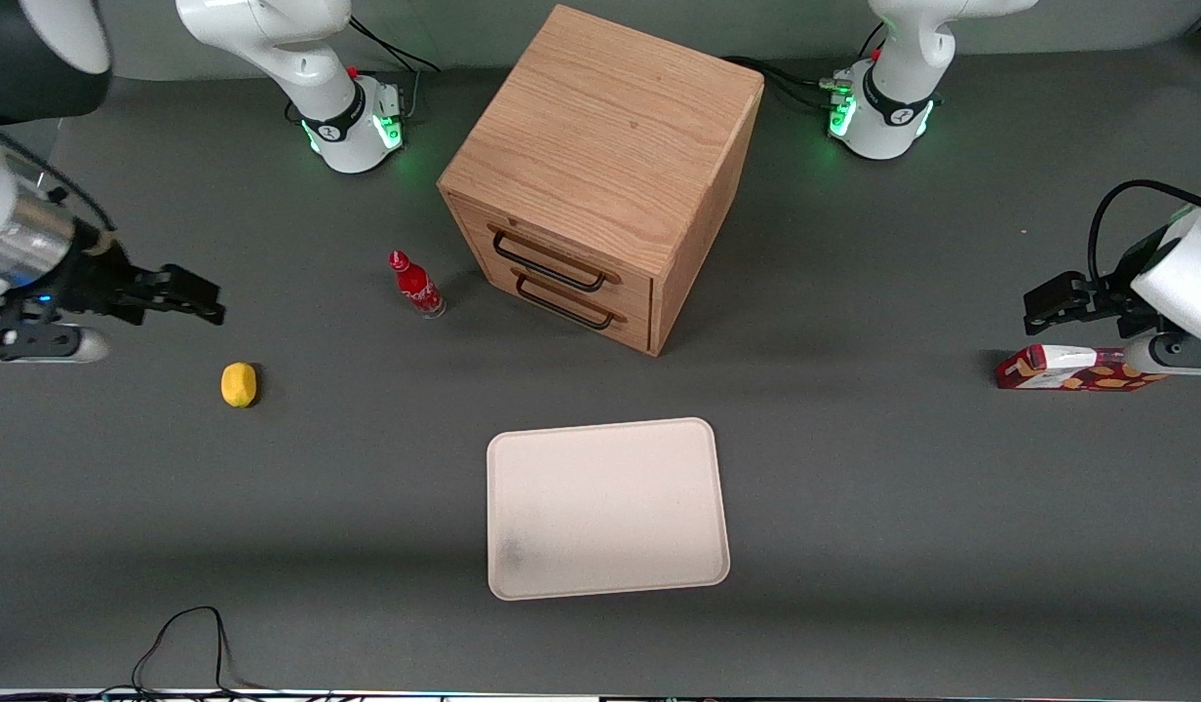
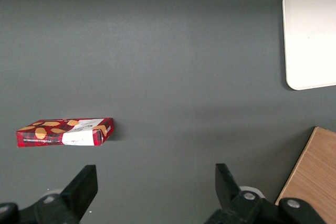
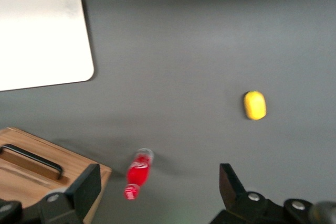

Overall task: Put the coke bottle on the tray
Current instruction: 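Move the open right gripper over the red Coca-Cola bottle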

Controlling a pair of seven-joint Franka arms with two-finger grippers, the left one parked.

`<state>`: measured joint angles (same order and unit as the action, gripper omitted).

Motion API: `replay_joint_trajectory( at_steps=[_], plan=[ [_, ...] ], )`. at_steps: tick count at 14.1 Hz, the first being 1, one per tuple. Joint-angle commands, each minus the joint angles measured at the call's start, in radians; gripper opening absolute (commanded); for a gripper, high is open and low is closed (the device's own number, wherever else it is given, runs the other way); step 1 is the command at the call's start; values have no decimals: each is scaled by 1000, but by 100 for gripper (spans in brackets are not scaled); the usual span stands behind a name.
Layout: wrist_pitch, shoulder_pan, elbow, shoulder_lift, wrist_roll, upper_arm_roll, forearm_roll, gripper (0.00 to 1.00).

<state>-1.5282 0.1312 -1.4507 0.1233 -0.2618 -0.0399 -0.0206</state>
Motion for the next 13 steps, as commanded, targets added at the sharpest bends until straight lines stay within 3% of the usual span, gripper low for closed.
replay_joint_trajectory(
  at_steps=[1, 4, 8, 13],
  plan=[
    [20, 96, -13, 2, -183, 0, 15, 100],
    [23, 133, -94, -43, -215, 2, -47, 100],
    [-45, 160, -322, -210, -215, 3, -68, 100],
    [-298, 202, -606, -269, -214, 5, -68, 100]
  ],
)
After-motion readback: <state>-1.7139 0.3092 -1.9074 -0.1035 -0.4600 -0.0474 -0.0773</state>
